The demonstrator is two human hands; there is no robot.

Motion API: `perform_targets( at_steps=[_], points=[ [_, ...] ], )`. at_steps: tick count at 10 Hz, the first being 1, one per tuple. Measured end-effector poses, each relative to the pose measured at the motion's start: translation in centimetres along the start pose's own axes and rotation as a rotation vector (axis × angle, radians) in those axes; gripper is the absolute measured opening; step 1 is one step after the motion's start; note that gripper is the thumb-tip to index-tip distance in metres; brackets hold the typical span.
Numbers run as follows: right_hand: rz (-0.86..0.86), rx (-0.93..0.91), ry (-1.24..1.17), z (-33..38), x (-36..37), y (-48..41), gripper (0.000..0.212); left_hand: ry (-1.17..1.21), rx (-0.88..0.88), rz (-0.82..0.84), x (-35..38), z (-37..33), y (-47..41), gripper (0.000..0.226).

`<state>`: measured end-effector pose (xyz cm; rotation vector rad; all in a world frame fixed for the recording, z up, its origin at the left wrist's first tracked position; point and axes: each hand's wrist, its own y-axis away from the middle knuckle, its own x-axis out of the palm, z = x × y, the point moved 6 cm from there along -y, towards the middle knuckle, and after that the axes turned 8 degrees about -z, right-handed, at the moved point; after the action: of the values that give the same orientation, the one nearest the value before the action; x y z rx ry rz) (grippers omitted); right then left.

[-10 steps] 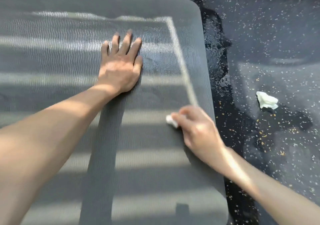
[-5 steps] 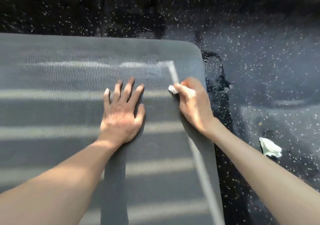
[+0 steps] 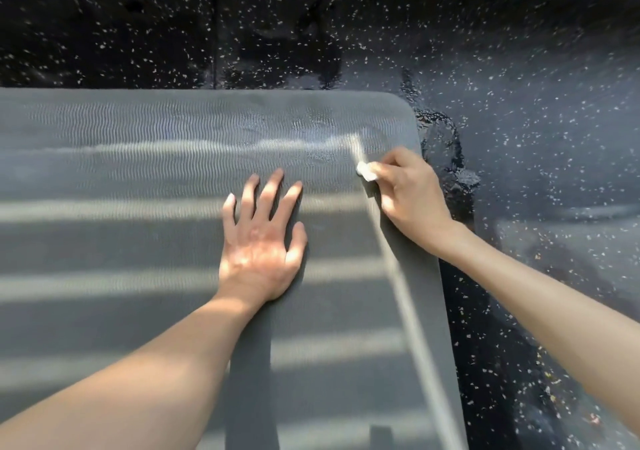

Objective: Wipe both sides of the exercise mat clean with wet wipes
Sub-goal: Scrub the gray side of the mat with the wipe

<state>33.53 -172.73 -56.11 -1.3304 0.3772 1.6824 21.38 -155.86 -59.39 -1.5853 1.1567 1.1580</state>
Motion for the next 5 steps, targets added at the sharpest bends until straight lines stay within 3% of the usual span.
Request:
perform_targets(
  at_steps=[2,4,5],
  points=[
    [-0.031,0.049,0.169,-3.2,0.9,-9.5,0.028,-0.008,-0.001,0.004,0.2,0.2,0.1,0.058],
    [-0.039,0.015,0.114,-3.4,0.3,-5.1,0.017,0.005,0.000,-0.015,0.3,0.3,0.2,0.058],
    [-0.022,0.038,0.171,-4.5,0.8,-8.1,0.019,0.013,0.001,-0.027,0.3,0.2,0.0,0.058]
  ],
)
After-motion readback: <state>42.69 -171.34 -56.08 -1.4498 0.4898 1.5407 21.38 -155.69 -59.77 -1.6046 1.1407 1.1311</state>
